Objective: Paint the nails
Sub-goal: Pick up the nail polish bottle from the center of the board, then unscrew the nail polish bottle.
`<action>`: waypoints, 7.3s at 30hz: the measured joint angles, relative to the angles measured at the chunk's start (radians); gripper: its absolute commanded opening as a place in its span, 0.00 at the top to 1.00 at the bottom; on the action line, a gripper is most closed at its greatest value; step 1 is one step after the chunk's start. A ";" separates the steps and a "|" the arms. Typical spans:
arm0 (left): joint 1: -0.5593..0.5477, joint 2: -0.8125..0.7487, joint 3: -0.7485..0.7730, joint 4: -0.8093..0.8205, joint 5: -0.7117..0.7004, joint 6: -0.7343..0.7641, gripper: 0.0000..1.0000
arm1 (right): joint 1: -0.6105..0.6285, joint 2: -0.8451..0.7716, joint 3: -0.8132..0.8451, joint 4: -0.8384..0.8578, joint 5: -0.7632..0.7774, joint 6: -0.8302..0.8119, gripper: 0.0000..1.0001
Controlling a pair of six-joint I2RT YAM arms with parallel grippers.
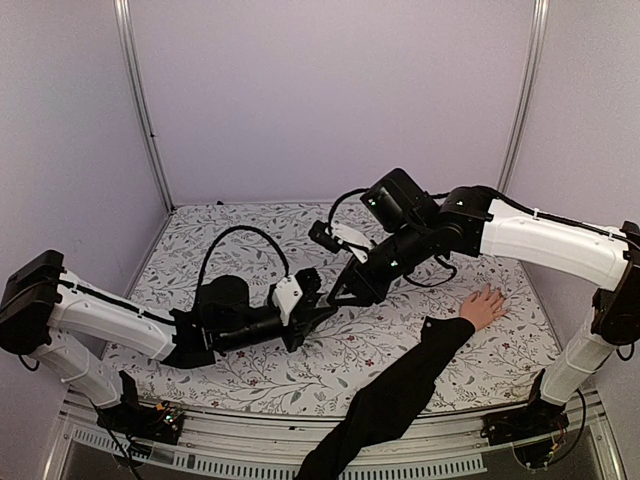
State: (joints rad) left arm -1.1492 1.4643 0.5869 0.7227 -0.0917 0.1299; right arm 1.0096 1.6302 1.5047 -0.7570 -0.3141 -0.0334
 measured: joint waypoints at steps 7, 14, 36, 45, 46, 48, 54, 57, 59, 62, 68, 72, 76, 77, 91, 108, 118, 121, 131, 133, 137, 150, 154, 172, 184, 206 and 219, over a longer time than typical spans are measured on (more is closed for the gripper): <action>0.000 0.000 -0.020 0.111 -0.022 -0.025 1.00 | -0.032 -0.045 -0.027 0.087 -0.063 0.029 0.46; 0.012 0.000 -0.021 0.228 -0.048 -0.079 1.00 | -0.090 -0.140 -0.063 0.242 -0.071 0.075 0.40; 0.076 0.043 0.096 0.185 -0.082 -0.269 1.00 | -0.095 -0.083 -0.064 0.404 -0.025 0.172 0.69; 0.077 0.051 0.098 0.176 -0.083 -0.276 1.00 | -0.097 -0.070 -0.064 0.408 -0.017 0.172 0.93; 0.077 0.051 0.098 0.176 -0.082 -0.278 1.00 | -0.098 -0.070 -0.064 0.408 -0.018 0.170 0.95; 0.078 0.051 0.098 0.176 -0.079 -0.282 1.00 | -0.098 -0.070 -0.064 0.409 -0.021 0.166 0.97; 0.111 0.051 0.095 0.187 0.019 -0.299 1.00 | -0.104 -0.070 -0.064 0.414 -0.046 0.147 1.00; 0.147 0.049 0.084 0.209 0.123 -0.309 1.00 | -0.107 -0.070 -0.064 0.415 -0.068 0.132 1.00; 0.169 0.049 0.078 0.225 0.200 -0.319 1.00 | -0.108 -0.071 -0.064 0.415 -0.086 0.117 1.00; 0.196 0.049 0.070 0.249 0.309 -0.327 1.00 | -0.109 -0.072 -0.064 0.414 -0.122 0.093 1.00; 0.227 0.050 0.068 0.308 0.521 -0.362 1.00 | -0.110 -0.098 -0.064 0.393 -0.237 0.018 1.00; 0.232 0.067 0.080 0.361 0.649 -0.403 1.00 | -0.110 -0.118 -0.066 0.370 -0.329 -0.033 1.00; 0.232 0.087 0.093 0.410 0.749 -0.442 1.00 | -0.110 -0.127 -0.066 0.358 -0.415 -0.079 1.00; 0.232 0.090 0.096 0.421 0.772 -0.452 1.00 | -0.110 -0.128 -0.066 0.357 -0.434 -0.089 1.00; 0.208 0.028 0.091 0.386 0.656 -0.351 1.00 | -0.103 -0.131 -0.072 0.391 -0.404 -0.074 0.41; 0.163 -0.017 0.109 0.143 0.160 -0.172 1.00 | -0.134 -0.132 -0.073 0.448 -0.117 0.157 0.61; 0.146 0.009 0.150 0.106 0.058 -0.143 1.00 | -0.134 -0.110 -0.072 0.454 -0.087 0.221 0.69; 0.145 0.010 0.154 0.101 0.047 -0.132 1.00 | -0.134 -0.102 -0.072 0.454 -0.087 0.229 0.70; 0.141 0.018 0.174 0.064 0.018 -0.130 1.00 | -0.141 -0.078 -0.068 0.451 -0.077 0.209 0.96; 0.141 0.018 0.174 0.064 0.018 -0.130 1.00 | -0.141 -0.077 -0.068 0.451 -0.077 0.202 0.98; 0.147 0.018 0.173 0.067 0.045 -0.136 1.00 | -0.143 -0.077 -0.068 0.450 -0.092 0.185 1.00; 0.227 0.021 0.138 0.138 0.441 -0.215 1.00 | -0.148 -0.101 -0.060 0.347 -0.234 0.014 1.00; 0.232 0.039 0.138 0.183 0.549 -0.248 1.00 | -0.145 -0.116 -0.055 0.299 -0.275 -0.055 1.00; 0.216 0.057 0.157 0.186 0.615 -0.238 0.65 | -0.109 -0.108 -0.015 0.248 -0.247 -0.106 1.00; 0.214 0.058 0.183 0.128 0.587 -0.227 0.72 | -0.105 -0.092 0.020 0.207 -0.216 -0.119 1.00; 0.212 0.058 0.183 0.077 0.576 -0.211 0.68 | -0.098 -0.071 0.058 0.130 -0.153 -0.163 1.00; 0.212 0.053 0.182 0.064 0.566 -0.213 0.63 | -0.096 -0.071 0.062 0.119 -0.129 -0.174 1.00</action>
State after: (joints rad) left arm -0.9367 1.5169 0.7685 0.7872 0.4740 -0.0834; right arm 0.9134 1.5593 1.5669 -0.6380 -0.4431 -0.2070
